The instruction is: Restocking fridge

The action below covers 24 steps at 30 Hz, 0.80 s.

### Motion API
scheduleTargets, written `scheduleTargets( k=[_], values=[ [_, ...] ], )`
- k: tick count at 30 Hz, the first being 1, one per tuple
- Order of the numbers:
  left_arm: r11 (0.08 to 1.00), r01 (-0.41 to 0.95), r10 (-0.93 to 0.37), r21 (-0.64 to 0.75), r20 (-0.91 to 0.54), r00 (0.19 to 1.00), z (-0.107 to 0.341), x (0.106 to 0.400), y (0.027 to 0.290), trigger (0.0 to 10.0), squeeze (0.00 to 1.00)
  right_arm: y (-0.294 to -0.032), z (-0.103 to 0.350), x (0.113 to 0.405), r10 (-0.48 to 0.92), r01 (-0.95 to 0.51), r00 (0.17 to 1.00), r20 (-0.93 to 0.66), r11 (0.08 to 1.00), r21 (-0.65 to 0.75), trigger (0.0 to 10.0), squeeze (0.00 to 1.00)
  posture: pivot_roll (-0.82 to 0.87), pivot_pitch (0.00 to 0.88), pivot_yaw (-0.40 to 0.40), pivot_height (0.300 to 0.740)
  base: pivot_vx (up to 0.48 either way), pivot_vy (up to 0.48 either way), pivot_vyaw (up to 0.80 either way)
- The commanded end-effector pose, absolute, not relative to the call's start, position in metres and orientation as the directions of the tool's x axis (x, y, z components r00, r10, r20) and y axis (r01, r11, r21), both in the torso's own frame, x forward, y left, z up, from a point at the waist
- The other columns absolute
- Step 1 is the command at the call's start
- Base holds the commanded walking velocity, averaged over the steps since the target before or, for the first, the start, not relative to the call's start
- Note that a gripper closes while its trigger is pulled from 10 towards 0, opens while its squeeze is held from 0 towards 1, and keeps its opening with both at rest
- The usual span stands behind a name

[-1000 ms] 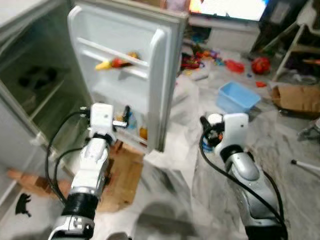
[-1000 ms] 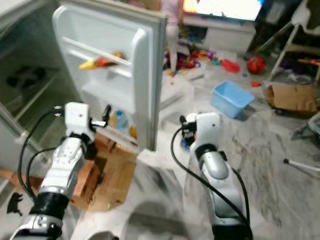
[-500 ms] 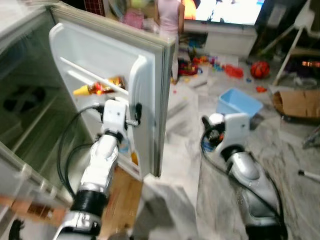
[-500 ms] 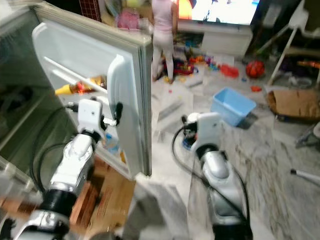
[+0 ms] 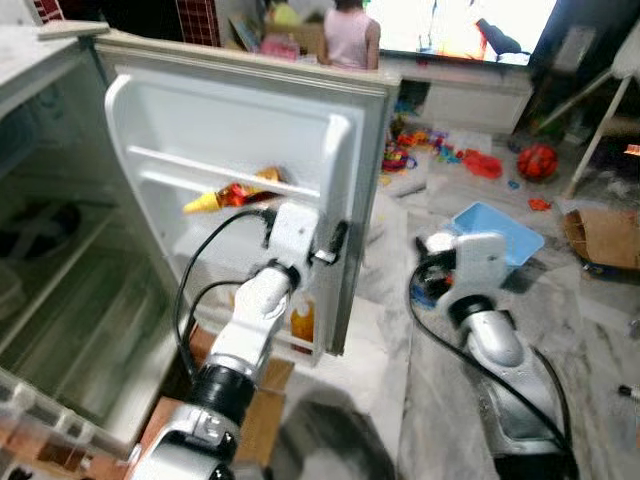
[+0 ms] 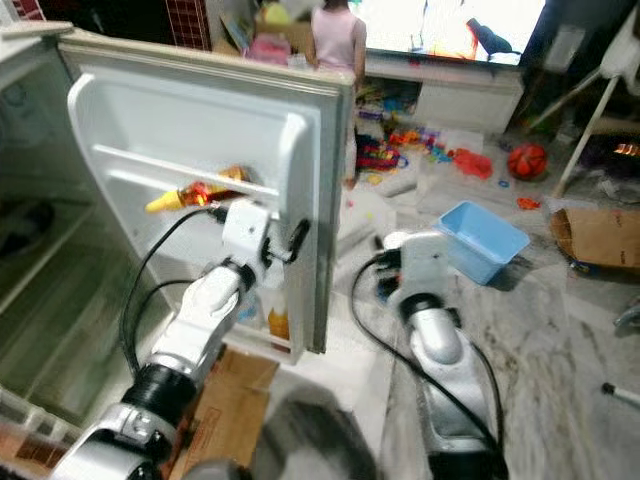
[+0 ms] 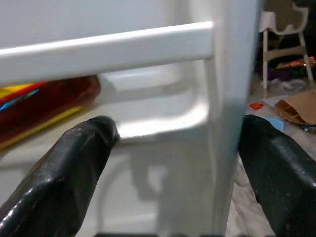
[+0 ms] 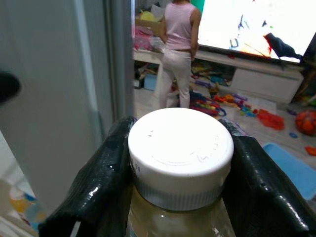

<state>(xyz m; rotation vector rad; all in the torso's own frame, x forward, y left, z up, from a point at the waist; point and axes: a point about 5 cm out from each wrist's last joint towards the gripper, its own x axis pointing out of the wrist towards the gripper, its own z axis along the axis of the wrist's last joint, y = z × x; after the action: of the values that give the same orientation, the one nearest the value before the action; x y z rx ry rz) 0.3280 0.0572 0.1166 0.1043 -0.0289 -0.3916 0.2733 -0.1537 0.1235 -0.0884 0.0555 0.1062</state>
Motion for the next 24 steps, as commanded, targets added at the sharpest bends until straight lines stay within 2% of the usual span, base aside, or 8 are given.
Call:
scheduleTargets(
  k=[1,10,18,24],
  values=[
    [0.918,0.382,-0.382,0.104,-0.022,0.924,0.111,0.326,0.056,10.0,0.0,-0.165,0.131,0.273,0.071,-0.073,0.997,-0.026,0.992,-0.105,10.0,0.0,-0.02,0.0,-0.016,0.74,0.0,0.0,0.0],
    [0.952,0.279,-0.276,0.123,-0.038,0.96,0.102,0.318,0.096,10.0,0.0,-0.162,0.13,0.276,0.077,-0.079,0.997,-0.024,0.991,-0.105,10.0,0.0,0.0,0.0,-0.028,0.74,0.0,0.0,0.0],
    [0.986,0.128,-0.127,0.11,-0.017,0.992,0.098,0.295,0.134,10.0,0.0,-0.16,0.13,0.278,0.091,-0.093,0.996,-0.022,0.991,-0.098,10.0,0.0,0.02,0.0,-0.036,0.74,0.0,0.0,0.0],
    [0.99,0.078,-0.075,0.116,-0.033,0.997,0.094,0.293,0.147,10.0,0.0,-0.155,0.132,0.281,0.113,-0.114,0.993,-0.013,0.99,-0.083,10.0,0.0,0.02,0.0,-0.039,0.74,0.0,0.0,0.0]
  ],
)
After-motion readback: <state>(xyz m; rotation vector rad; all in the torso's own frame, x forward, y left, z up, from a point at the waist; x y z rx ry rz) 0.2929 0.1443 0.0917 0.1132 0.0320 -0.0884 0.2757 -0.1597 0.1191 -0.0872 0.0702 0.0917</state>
